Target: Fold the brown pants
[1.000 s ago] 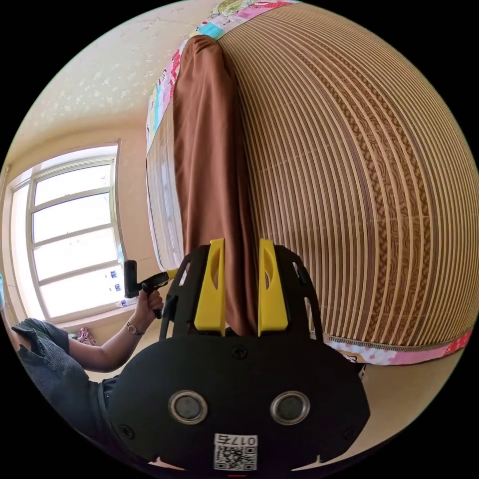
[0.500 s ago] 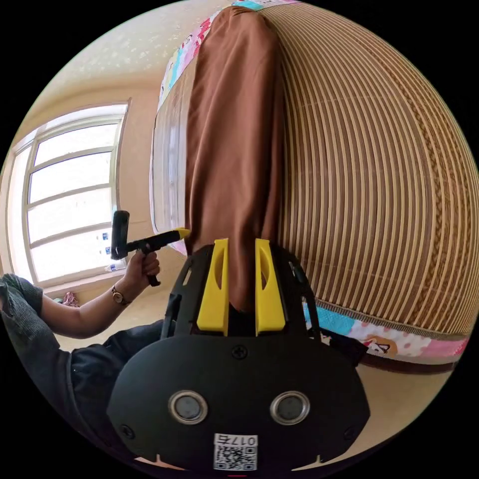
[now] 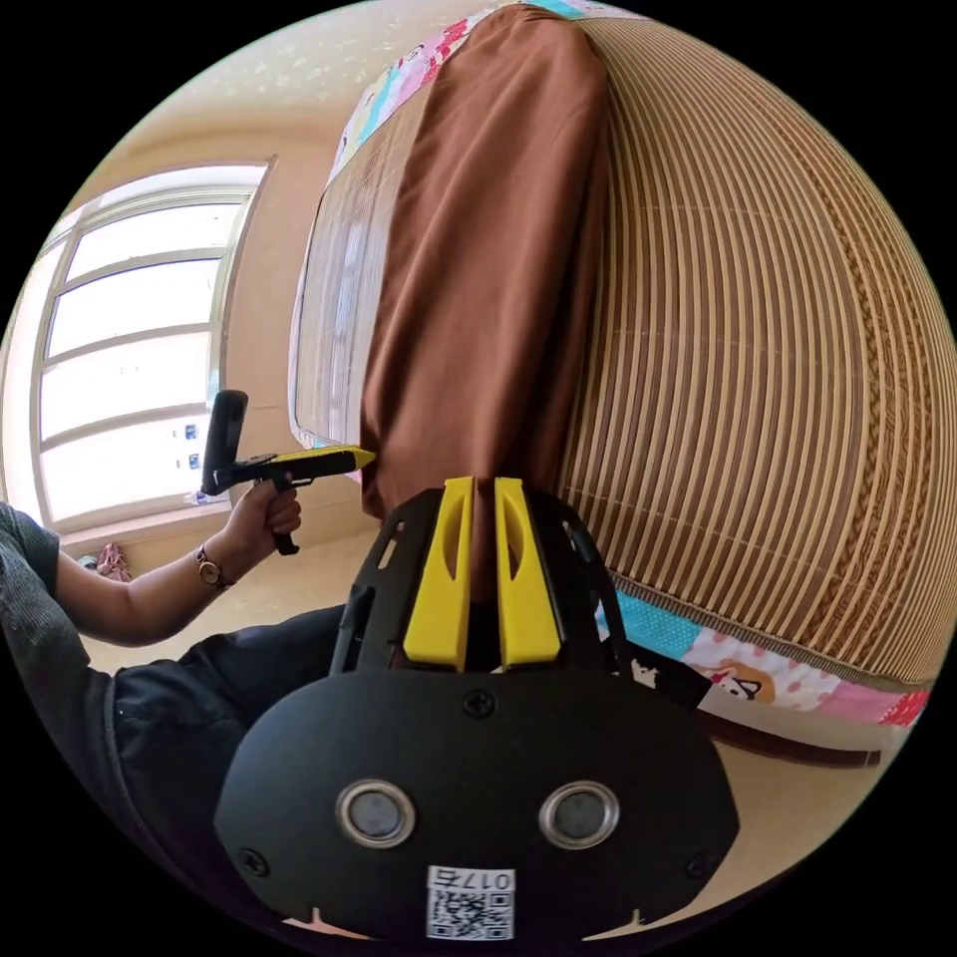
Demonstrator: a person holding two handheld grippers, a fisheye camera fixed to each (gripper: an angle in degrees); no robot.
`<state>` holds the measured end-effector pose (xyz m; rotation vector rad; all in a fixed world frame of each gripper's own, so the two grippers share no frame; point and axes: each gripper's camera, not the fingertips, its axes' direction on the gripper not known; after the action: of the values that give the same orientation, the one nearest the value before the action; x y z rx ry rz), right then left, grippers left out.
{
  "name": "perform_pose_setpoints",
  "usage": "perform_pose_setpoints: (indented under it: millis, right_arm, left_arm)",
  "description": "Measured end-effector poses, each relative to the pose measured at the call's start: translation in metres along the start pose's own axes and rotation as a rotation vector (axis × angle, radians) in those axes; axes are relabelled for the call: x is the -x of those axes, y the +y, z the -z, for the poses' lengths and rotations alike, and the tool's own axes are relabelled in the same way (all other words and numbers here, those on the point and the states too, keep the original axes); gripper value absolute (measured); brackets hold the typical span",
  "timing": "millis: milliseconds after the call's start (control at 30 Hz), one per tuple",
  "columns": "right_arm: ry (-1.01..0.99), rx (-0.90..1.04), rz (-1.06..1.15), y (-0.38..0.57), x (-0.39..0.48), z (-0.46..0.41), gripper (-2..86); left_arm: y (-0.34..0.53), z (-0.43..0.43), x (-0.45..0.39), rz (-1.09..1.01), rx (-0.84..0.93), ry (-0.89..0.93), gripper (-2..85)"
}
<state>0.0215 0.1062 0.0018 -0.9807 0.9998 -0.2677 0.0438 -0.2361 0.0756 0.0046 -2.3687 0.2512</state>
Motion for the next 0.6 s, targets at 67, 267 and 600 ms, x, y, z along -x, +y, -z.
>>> perform_pose_setpoints:
  millis: [67,267,600]
  right_arm:
    - [0.062,0.053,0.001,0.0,-0.003,-0.009,2.4]
    - [-0.214,-0.075,-0.041,0.029,-0.017,0.04,1.4]
    - [-0.029,0.082,0.001,0.009,-0.033,0.036,1.4]
  left_arm:
    - [0.002,0.003,0.002,-0.003,-0.002,0.019,0.7]
    - [0.01,0.029,0.007,-0.203,0.008,0.299,-0.4]
    - [0.013,0.011,0.025,-0.125,0.087,0.116,-0.6]
